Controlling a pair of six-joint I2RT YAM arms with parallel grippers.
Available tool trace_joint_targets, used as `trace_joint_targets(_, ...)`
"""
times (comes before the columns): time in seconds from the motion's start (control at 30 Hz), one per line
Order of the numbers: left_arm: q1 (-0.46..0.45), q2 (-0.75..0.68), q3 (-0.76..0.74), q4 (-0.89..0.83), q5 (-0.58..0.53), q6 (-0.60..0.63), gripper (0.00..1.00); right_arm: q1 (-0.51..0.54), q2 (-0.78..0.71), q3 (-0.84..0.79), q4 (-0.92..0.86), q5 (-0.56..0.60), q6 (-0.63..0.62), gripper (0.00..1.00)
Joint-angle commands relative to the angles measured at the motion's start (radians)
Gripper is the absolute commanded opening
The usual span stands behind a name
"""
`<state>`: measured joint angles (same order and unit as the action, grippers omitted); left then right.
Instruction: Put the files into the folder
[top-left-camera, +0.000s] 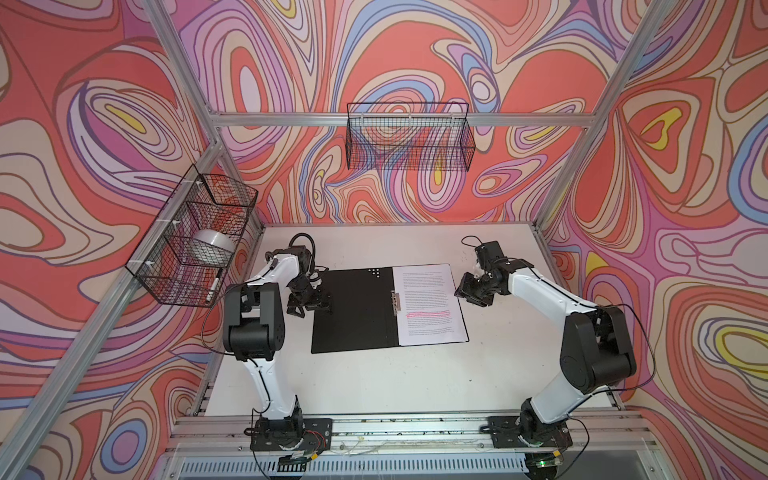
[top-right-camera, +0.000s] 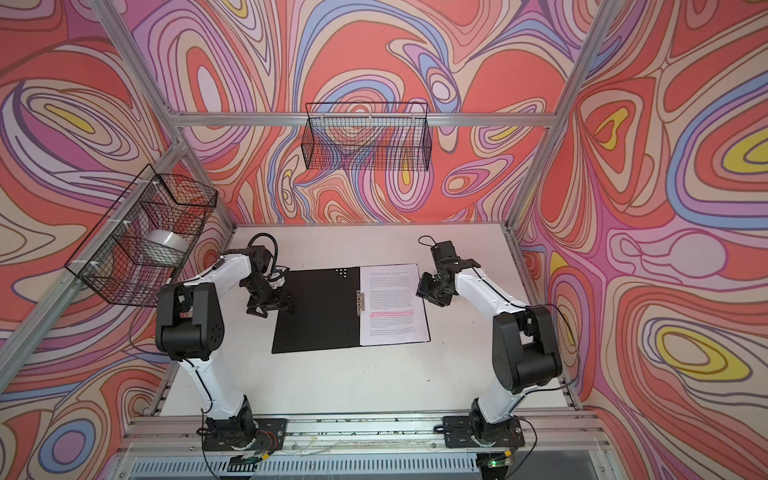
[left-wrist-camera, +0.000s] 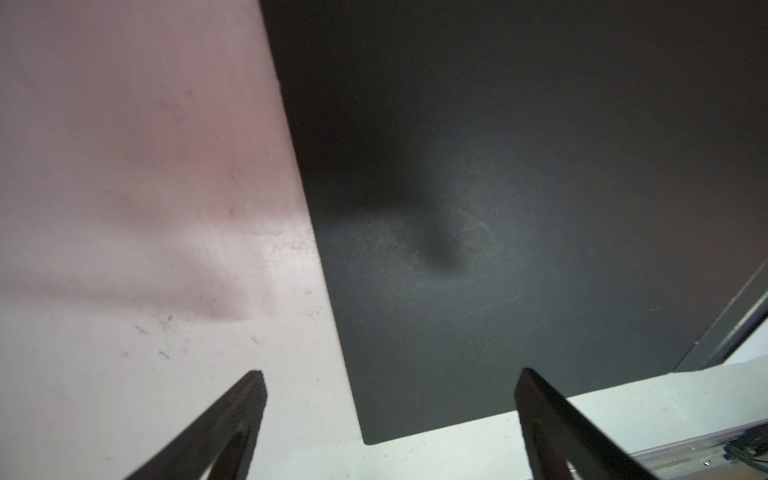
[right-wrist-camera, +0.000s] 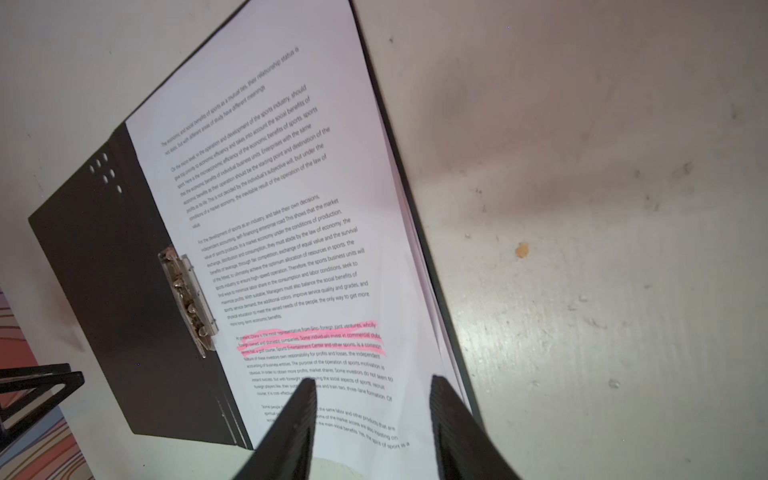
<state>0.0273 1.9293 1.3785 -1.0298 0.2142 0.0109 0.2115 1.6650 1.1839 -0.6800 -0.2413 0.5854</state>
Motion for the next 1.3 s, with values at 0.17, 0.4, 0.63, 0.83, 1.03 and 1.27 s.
trace_joint_targets(0.17, 0.006, 0.069, 0.042, -0.035, 0.055, -0.007, 0.91, -0.081, 0.091, -0.018, 0.102, -0.084, -0.036, 0.49)
trace_joint_targets(0.4, 0.006, 0.097, 0.05, -0.036, 0.095, -0.011, 0.9, -0.101, 0.196, 0.023, 0.07, -0.133, -0.083, 0.49)
trace_joint_targets(0.63, 0.006, 0.152, 0.099, -0.051, 0.147, 0.006, 0.87, -0.101, 0.283, 0.094, -0.025, -0.15, -0.149, 0.5)
trace_joint_targets(0.83, 0.005, 0.191, 0.139, -0.051, 0.172, 0.007, 0.86, -0.1, 0.317, 0.127, -0.043, -0.18, -0.177, 0.5)
trace_joint_targets(1.03, 0.005, 0.204, 0.152, -0.056, 0.212, 0.014, 0.84, -0.1, 0.346, 0.163, -0.122, -0.168, -0.218, 0.5)
trace_joint_targets(1.27, 0.002, 0.206, 0.157, -0.062, 0.309, 0.045, 0.81, -0.1, 0.316, 0.143, -0.155, -0.158, -0.232, 0.49)
